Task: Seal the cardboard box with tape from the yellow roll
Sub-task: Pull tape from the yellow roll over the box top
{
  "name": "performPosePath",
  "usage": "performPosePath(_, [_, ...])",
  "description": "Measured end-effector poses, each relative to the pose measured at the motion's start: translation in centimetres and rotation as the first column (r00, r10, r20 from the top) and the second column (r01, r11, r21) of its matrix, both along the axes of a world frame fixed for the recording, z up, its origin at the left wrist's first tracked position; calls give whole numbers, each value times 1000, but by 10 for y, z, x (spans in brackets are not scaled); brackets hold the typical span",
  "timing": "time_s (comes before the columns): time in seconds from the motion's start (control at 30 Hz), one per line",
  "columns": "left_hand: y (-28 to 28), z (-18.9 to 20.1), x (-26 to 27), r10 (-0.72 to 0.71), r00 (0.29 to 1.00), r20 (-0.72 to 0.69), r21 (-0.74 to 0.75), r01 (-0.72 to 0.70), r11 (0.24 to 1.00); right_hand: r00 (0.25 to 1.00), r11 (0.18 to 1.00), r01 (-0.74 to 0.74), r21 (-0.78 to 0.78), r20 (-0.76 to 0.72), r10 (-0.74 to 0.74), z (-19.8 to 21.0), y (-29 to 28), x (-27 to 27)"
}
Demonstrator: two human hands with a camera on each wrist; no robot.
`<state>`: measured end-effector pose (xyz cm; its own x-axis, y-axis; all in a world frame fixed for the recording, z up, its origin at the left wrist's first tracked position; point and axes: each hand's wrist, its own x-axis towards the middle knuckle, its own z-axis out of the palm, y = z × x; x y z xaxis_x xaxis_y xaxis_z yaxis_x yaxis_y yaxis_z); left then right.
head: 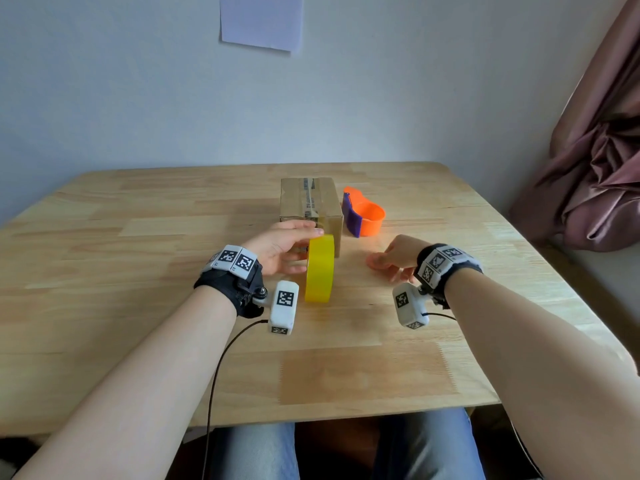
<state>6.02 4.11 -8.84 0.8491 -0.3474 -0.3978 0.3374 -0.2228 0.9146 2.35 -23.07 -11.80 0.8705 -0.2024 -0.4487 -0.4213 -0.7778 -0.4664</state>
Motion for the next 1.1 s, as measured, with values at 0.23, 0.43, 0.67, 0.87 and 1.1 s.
performPosePath(0.23, [-4, 5, -7, 7, 1000, -27, -17, -8, 1000, 994, 996, -36, -83, 101, 44, 39, 21, 0])
performPosePath(0.43, [-3, 4, -6, 2, 999, -37, -14, -2, 1000, 993, 939, -76, 336, -57, 100, 51, 60, 9])
performPosePath(0.67, [-2, 9, 1, 13, 996, -91, 31, -10, 999, 981, 894, -118, 432, -89, 173, 46, 77, 19])
performPosePath(0.87, [-4, -4, 17, 67, 997, -40, 51, -65, 997, 983, 833, -46, 551, -123, 135, 48, 77, 9])
performPosePath(1.1, [-1, -2, 20, 64, 997, -44, 72, -61, 996, 996, 813, -24, 582, -52, 66, 48, 73, 7])
